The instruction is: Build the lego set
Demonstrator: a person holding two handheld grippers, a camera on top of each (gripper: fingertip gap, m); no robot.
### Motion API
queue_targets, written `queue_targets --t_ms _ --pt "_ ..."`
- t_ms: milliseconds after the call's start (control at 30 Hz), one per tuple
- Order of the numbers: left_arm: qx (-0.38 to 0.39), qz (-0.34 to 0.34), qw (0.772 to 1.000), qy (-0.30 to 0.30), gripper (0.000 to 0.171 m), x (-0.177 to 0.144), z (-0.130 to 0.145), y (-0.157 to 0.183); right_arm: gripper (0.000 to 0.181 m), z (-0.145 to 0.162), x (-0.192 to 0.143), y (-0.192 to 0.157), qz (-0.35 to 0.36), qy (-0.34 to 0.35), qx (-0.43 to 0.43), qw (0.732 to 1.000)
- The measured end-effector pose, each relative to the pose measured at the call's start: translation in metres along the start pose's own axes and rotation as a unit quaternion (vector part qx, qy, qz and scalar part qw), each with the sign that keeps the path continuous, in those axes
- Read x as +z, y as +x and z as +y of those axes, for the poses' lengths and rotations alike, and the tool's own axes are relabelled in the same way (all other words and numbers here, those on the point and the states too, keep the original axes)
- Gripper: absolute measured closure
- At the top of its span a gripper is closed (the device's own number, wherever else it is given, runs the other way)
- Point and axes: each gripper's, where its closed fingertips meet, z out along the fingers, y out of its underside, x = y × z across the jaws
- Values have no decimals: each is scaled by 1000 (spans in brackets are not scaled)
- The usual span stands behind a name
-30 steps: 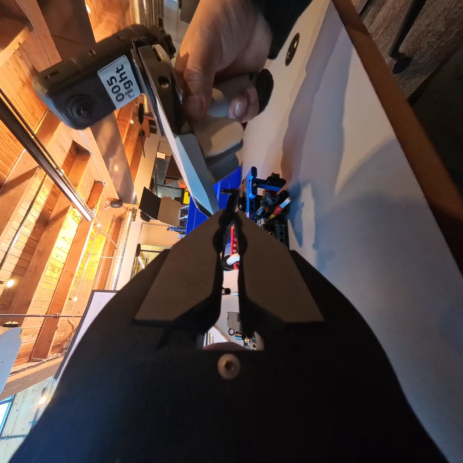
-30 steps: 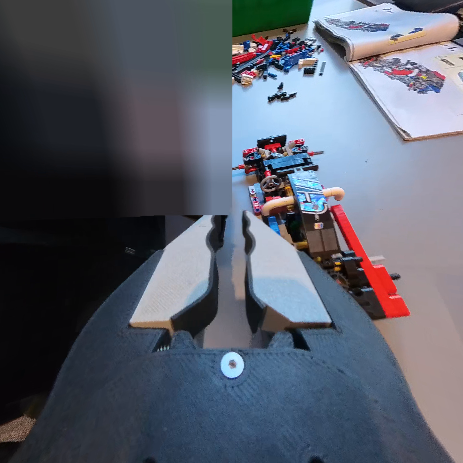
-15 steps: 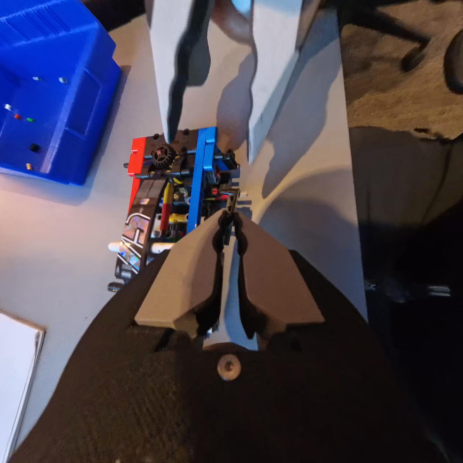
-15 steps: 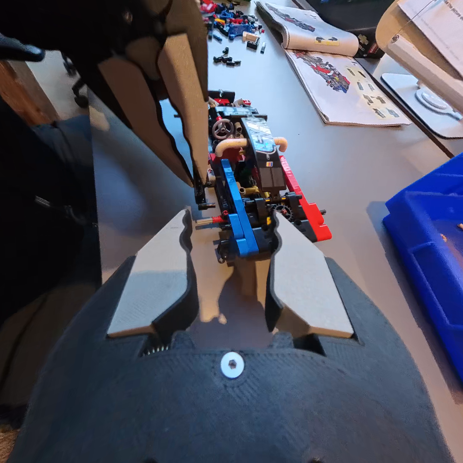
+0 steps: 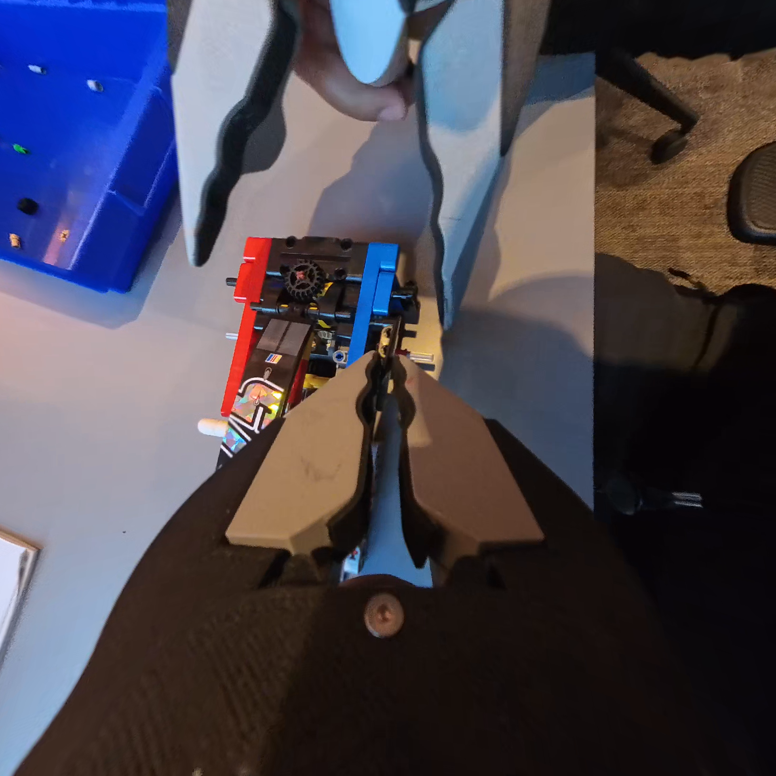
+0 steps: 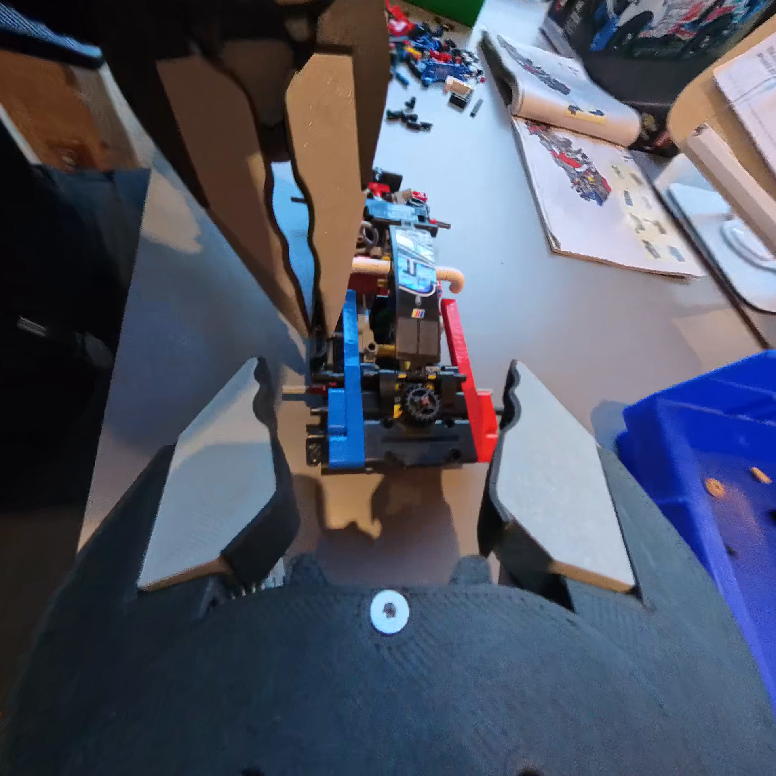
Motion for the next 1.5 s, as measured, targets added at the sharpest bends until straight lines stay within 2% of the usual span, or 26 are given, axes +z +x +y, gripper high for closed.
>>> queue_targets --t_ms 133,233,467,633,733,900,1100,1400,1500 --pt "-9 -4 1000 -4 170 2 2 0 65 7 14 -2 -77 -25 8 997" --pt "-14 -2 1000 -14 170 4 7 1 66 14 22 -9 -98 -44 1 994" --pt "-22 3 1000 0 170 3 1 -1 66 17 28 1 -93 -48 11 994" --pt "-28 8 1000 0 170 2 2 -3 57 25 36 2 -104 -71 8 992" --pt "-31 10 999 3 171 2 2 -3 60 28 40 1 -112 -79 8 991" --pt "-41 14 999 6 171 2 3 -6 60 25 40 4 -119 -60 30 991" --pt "-39 12 999 -9 170 2 5 -8 63 22 39 7 -120 -35 51 991" --pt "-40 9 999 -28 170 -1 7 -11 66 25 39 7 -112 -50 48 991" --pt "-28 4 999 -42 170 -1 9 -13 70 23 36 12 -89 -58 31 994"
